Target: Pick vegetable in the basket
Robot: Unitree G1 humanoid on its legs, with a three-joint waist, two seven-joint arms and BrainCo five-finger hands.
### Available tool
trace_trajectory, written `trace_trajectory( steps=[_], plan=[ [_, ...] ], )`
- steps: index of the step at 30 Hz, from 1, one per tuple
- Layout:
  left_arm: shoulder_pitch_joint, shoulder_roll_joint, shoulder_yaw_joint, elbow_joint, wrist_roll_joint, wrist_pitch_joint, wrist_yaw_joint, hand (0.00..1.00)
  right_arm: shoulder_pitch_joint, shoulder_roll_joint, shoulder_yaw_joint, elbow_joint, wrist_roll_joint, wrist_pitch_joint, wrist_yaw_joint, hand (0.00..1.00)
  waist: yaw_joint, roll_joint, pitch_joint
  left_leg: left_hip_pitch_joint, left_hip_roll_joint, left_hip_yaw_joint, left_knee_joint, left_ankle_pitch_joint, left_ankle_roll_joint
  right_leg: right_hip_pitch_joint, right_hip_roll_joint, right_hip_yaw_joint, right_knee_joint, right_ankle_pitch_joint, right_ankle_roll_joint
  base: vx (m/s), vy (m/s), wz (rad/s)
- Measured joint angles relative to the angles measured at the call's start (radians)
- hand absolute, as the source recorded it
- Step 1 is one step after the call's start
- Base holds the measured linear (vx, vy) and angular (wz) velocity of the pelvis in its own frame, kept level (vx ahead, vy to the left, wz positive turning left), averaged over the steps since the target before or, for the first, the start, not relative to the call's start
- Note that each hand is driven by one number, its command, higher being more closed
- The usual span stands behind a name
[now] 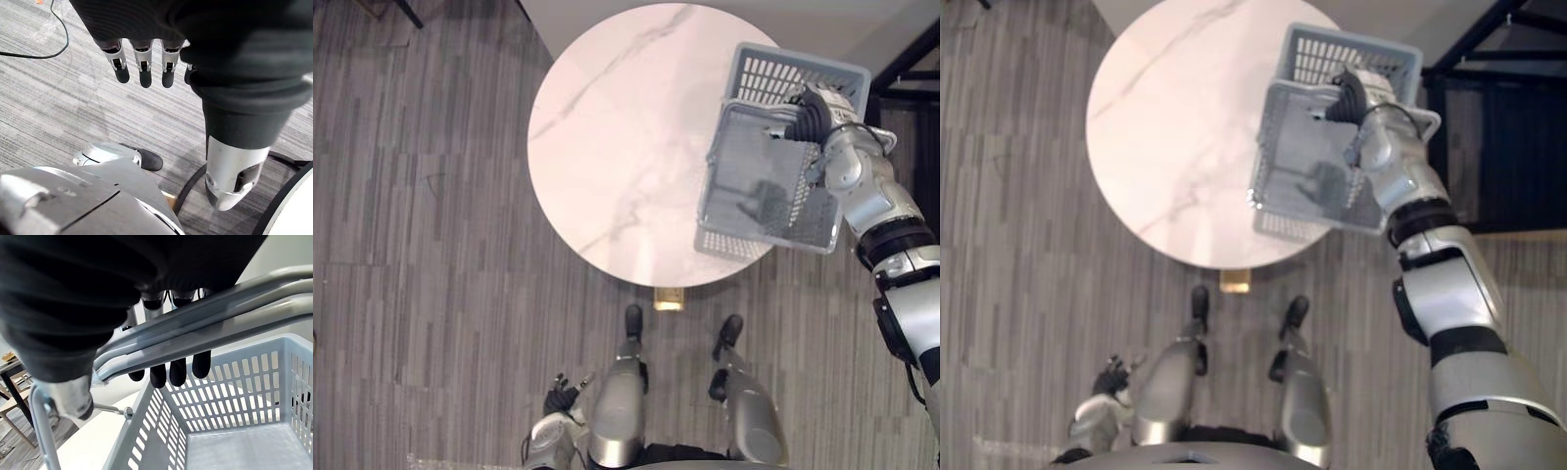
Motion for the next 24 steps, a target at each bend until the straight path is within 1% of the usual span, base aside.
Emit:
trace_trajectory(
  steps=[4,7,14,17,19,21,24],
  plan=[
    [0.0,0.006,-0.017,0.0,0.0,0.0,0.0,0.0,0.0,0.014,0.002,0.016,-0.046,-0.001,0.0,1.0,0.003,0.0,0.0,0.0,0.0,-0.002,-0.002,0.003,0.0,0.0,0.0,-0.001,0.002,0.0,0.0,0.0,0.0,0.0],
    [0.0,0.01,-0.031,0.0,0.0,-0.001,0.0,0.0,-0.001,0.021,0.003,0.033,-0.101,-0.001,0.001,1.0,0.003,0.0,0.0,0.001,0.0,-0.006,-0.007,0.007,0.0,0.0,-0.001,-0.004,0.004,-0.001,0.0,0.01,0.0,0.02],
    [0.0,0.013,-0.037,0.0,0.012,0.0,0.0,0.0,0.005,0.012,0.01,0.048,-0.154,-0.01,0.004,1.0,0.003,0.0,0.0,0.003,0.0,-0.02,-0.023,0.024,-0.001,0.0,-0.001,-0.011,0.012,-0.001,0.0,0.0,0.002,0.06],
    [0.0,0.013,-0.037,0.0,0.019,0.001,0.0,0.0,0.008,-0.002,0.057,0.039,-0.154,-0.015,0.016,1.0,0.002,0.0,0.0,0.011,0.0,-0.017,-0.026,0.027,-0.001,0.001,0.0,-0.005,0.015,-0.001,0.0,0.0,0.002,-0.03],
    [0.0,0.013,-0.037,0.001,0.02,0.003,0.0,0.0,0.025,-0.01,0.091,0.011,-0.155,-0.015,0.029,1.0,0.002,0.0,0.0,0.028,0.001,-0.012,-0.038,0.032,-0.001,0.01,0.001,-0.001,0.015,-0.001,0.0,0.02,0.003,-0.09],
    [0.0,0.015,-0.037,0.0,0.044,0.004,0.0,0.0,0.056,-0.02,0.137,-0.041,-0.156,-0.017,0.047,1.0,0.002,-0.002,-0.002,0.043,0.001,0.0,-0.04,0.031,-0.001,0.017,0.001,0.009,0.015,-0.001,0.0,0.02,0.01,-0.12],
    [0.0,0.017,-0.036,0.0,0.06,0.013,-0.001,0.0,0.087,-0.039,0.219,-0.121,-0.152,-0.044,0.078,1.0,-0.004,-0.001,-0.005,0.06,0.003,0.01,-0.044,0.031,-0.001,0.027,0.003,0.019,0.013,-0.001,0.001,0.02,0.01,-0.11]
  ],
)
